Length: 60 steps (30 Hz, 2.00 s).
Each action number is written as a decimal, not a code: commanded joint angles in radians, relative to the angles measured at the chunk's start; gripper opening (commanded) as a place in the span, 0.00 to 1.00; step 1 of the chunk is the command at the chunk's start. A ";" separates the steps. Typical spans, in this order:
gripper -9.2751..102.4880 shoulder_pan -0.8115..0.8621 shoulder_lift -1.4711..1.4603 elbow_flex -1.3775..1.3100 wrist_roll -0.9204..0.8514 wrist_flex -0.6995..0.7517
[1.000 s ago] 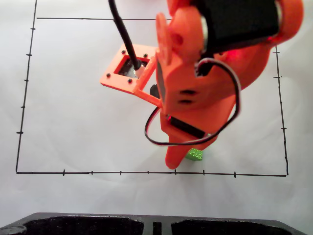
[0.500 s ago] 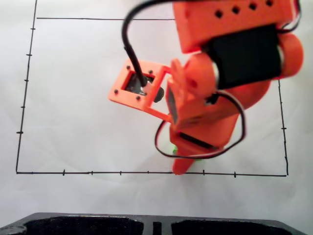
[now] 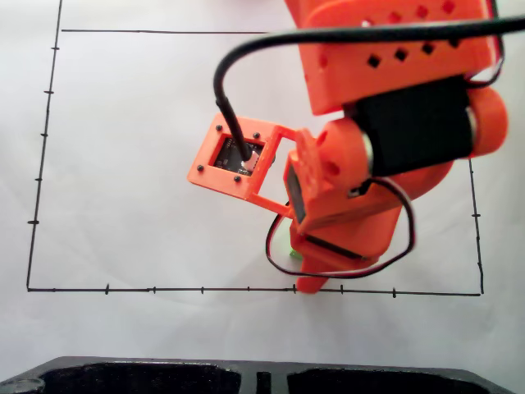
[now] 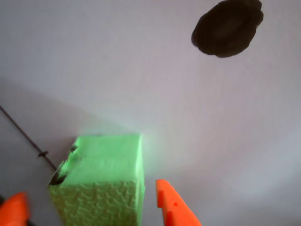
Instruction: Grasp the colored block, Place it on the black dot, and then return the arm to the default position.
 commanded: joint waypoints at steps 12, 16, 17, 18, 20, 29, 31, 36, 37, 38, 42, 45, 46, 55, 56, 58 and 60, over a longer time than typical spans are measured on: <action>0.30 0.032 -0.003 -0.044 -0.058 -0.035; 0.23 0.035 -0.003 -0.044 -0.055 -0.044; 0.23 0.035 -0.003 -0.044 -0.055 -0.044; 0.22 0.035 -0.003 -0.044 -0.052 -0.043; 0.19 0.037 0.002 -0.044 -0.049 -0.041; 0.17 0.031 0.084 -0.028 -0.135 0.005; 0.17 0.028 0.124 -0.017 -0.186 0.034; 0.16 0.028 0.218 0.015 -0.305 0.130; 0.16 0.032 0.236 0.025 -0.325 0.147; 0.16 0.041 0.253 0.037 -0.348 0.158; 0.16 0.069 0.314 0.110 -0.437 0.196; 0.17 0.100 0.368 0.187 -0.495 0.207; 0.17 0.112 0.385 0.216 -0.514 0.206; 0.18 0.178 0.499 0.390 -0.646 0.196; 0.18 0.183 0.500 0.396 -0.660 0.195; 0.17 0.190 0.503 0.410 -0.672 0.189; 0.17 0.198 0.505 0.426 -0.689 0.170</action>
